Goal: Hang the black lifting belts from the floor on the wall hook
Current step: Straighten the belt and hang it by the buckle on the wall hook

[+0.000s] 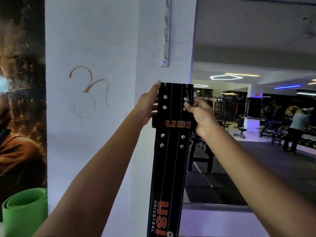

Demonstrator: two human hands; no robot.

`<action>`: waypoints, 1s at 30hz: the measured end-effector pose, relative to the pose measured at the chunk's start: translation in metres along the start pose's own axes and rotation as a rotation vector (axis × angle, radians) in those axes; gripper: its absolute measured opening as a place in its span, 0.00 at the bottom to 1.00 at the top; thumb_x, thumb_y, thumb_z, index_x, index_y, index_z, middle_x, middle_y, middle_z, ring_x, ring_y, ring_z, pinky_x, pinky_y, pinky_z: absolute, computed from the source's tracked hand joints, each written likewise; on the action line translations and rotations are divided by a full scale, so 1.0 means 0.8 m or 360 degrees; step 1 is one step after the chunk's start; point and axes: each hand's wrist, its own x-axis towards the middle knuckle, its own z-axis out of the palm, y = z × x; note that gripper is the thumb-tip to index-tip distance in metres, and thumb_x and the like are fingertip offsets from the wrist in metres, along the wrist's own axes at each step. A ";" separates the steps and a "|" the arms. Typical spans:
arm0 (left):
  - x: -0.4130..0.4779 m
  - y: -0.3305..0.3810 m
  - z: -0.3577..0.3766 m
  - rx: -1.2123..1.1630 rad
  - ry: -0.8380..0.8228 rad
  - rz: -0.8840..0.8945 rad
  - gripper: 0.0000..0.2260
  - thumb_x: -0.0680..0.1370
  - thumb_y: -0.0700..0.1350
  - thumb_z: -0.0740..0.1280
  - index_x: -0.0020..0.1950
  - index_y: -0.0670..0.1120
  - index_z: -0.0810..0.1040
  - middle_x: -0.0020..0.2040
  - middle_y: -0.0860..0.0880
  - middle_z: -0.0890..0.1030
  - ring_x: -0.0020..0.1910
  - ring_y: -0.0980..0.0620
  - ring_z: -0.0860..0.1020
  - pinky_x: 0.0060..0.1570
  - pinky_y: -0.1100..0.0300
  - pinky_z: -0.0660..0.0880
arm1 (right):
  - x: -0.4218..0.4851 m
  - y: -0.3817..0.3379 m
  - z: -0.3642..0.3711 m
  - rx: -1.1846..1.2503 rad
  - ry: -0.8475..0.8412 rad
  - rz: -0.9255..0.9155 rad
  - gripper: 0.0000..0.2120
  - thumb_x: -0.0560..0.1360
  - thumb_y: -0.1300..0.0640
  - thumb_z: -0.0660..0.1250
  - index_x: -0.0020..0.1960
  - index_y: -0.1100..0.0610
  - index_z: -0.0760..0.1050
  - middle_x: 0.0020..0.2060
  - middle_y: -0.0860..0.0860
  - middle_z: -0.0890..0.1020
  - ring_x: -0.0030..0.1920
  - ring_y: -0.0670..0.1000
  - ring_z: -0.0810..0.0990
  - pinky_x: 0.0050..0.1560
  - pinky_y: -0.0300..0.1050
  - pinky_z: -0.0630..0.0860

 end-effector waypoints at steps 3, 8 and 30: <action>0.018 0.015 -0.006 -0.0031 0.0160 -0.0090 0.17 0.78 0.56 0.61 0.49 0.42 0.76 0.41 0.46 0.79 0.38 0.48 0.79 0.38 0.56 0.77 | -0.001 0.005 0.002 -0.0055 -0.0055 -0.0014 0.21 0.73 0.60 0.68 0.65 0.53 0.71 0.64 0.50 0.72 0.65 0.49 0.68 0.71 0.54 0.61; 0.037 0.021 -0.004 -0.0195 0.0306 0.0073 0.11 0.79 0.40 0.60 0.38 0.43 0.75 0.32 0.47 0.74 0.28 0.50 0.73 0.26 0.63 0.72 | 0.005 0.007 0.011 -0.0159 -0.0125 0.0018 0.19 0.73 0.60 0.68 0.62 0.53 0.72 0.54 0.51 0.77 0.53 0.49 0.75 0.63 0.53 0.71; 0.253 0.036 0.001 -0.0557 0.0185 0.0398 0.08 0.80 0.43 0.60 0.51 0.44 0.79 0.36 0.53 0.80 0.32 0.55 0.75 0.32 0.62 0.73 | 0.244 -0.042 0.098 0.0178 0.0202 -0.0450 0.12 0.78 0.54 0.59 0.51 0.58 0.79 0.42 0.47 0.75 0.41 0.51 0.72 0.30 0.42 0.68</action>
